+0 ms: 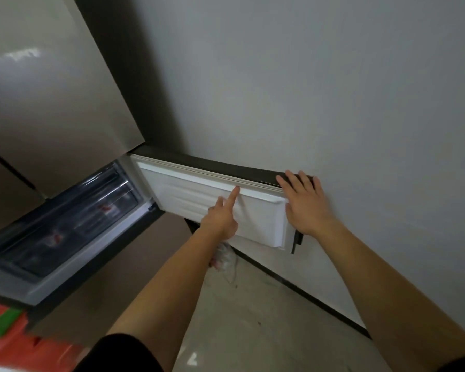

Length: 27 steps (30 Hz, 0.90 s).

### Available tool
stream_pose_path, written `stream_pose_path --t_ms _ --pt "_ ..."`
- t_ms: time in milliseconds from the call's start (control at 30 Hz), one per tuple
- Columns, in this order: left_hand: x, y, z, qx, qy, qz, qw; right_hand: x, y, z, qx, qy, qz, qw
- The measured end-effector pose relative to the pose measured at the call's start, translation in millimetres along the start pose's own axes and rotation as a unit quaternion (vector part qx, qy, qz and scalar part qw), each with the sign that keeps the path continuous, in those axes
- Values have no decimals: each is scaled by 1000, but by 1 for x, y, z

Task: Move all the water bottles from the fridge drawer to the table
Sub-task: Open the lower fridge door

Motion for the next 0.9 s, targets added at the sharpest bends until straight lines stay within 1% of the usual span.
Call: stream_pose_path --t_ms 100,167,233,300,400,500,533,633,700,800,867,900 --pt "2 1 4 17 -9 -46 999 0 0 7 14 -11 6 1000" --pt "-5 6 1 42 -45 -69 996 -2 6 12 34 -42 24 998" --pt "-13 23 -4 42 -87 -71 993 -5 19 20 43 -73 47 995" --pt "-21 53 -12 7 -111 -72 991 -3 46 33 9 -74 39 996" --pt "-33 119 -30 -54 -132 -64 988 7 105 54 -60 -72 18 995" --pt "-44 199 -54 -131 -151 -50 978 21 173 72 -115 -73 44 990" --pt "-47 226 -63 -159 -153 -48 974 30 197 77 -135 -62 65 987" --pt "-52 301 -87 -230 -146 -40 961 62 262 93 -183 10 111 977" --pt "-55 350 -100 -274 -139 -46 950 81 305 105 -191 54 164 966" --pt "-54 415 -111 -310 -135 -58 939 105 366 124 -164 114 270 942" --pt "-55 447 -111 -316 -149 -92 933 122 406 136 -125 174 352 911" --pt "-57 460 -109 -318 -163 -131 925 132 425 142 -104 202 389 893"
Point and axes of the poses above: each hand's wrist, its own z-axis towards the middle knuckle, its own x-axis out of the palm, y = z × x, the point moved 7 cm from there along z, towards the middle knuckle, and after that the axes turned 3 degrees about -x, right-handed, at the moved point
